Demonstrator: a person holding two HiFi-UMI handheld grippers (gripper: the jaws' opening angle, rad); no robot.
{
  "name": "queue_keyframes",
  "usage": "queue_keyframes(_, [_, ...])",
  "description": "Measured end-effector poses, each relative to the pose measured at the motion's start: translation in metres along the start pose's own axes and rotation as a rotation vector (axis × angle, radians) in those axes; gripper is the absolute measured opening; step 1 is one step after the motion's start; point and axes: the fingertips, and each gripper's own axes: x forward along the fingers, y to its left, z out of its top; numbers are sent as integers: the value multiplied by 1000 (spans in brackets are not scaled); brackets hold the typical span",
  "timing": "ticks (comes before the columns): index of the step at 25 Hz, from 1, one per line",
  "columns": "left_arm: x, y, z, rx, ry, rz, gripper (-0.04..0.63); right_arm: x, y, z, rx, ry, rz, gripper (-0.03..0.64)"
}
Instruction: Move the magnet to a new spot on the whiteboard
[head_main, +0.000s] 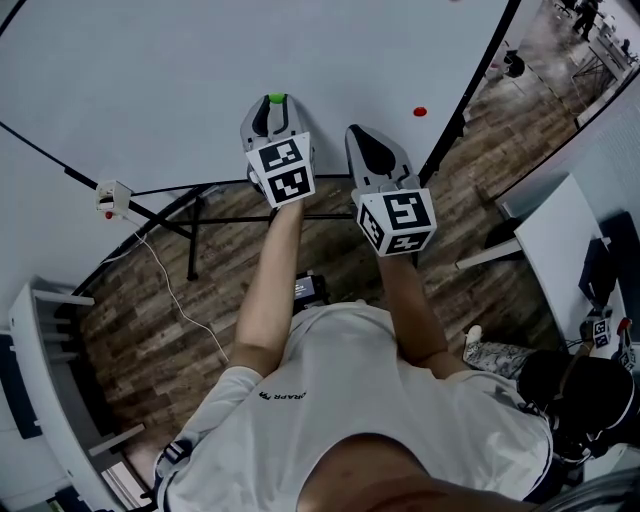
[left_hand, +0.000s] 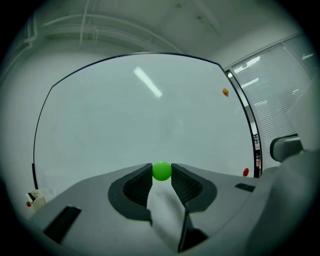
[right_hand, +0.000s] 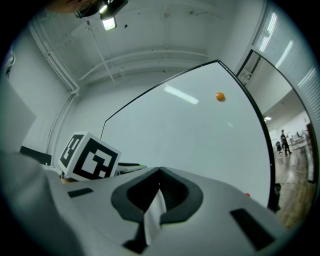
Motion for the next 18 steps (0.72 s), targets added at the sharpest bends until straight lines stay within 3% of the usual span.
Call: queue_keyframes(18, [-28,-8,12,-6,-35,-23,120,-4,2,0,13,2,-5,14])
